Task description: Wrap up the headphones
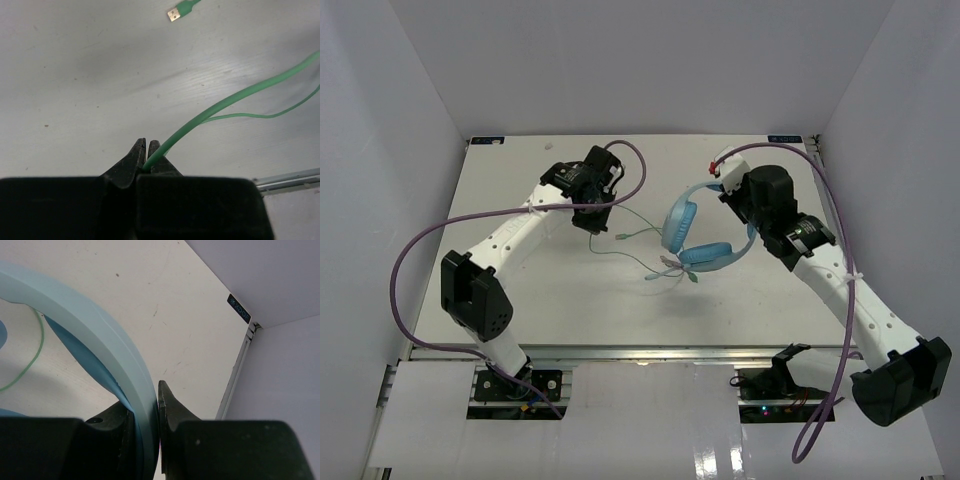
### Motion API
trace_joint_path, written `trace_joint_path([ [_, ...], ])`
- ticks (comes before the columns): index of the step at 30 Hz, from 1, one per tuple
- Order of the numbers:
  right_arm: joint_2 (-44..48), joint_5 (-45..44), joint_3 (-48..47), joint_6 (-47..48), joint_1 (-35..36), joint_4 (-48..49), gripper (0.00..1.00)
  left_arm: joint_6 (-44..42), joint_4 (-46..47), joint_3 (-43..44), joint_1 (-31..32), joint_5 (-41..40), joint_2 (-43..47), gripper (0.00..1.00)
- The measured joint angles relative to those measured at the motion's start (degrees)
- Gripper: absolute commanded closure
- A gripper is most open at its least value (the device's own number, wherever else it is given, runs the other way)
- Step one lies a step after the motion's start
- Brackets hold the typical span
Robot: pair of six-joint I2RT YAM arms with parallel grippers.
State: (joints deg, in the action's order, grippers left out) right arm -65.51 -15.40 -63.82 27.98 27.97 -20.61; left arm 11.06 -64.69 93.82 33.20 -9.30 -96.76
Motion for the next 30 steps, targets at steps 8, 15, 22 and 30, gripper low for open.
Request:
trace_joint_path([
  [8, -0.6, 10.3, -9.0, -6.0, -6.6, -2.2, 0.92, -1.7, 6.1, -12.9, -3.4, 4.7, 4.6, 1.00],
  [15, 1.4, 26.8, -12.7, -13.2, -11.2, -5.3, 0.92, -2.8, 15.0, -19.4, -10.9, 23.3, 7.6, 1.00],
  [22, 1.7, 45.5, -12.4, -19.2, -11.2, -6.7, 0.92, -4.8, 18.9, -18.7, -10.1, 37.3, 7.5, 0.98],
  [30, -0.5, 59.2, -18.6, -23.4, -11.6, -7.6, 0.92, -7.2, 20.8, -17.6, -10.1, 40.6, 4.0, 0.75],
])
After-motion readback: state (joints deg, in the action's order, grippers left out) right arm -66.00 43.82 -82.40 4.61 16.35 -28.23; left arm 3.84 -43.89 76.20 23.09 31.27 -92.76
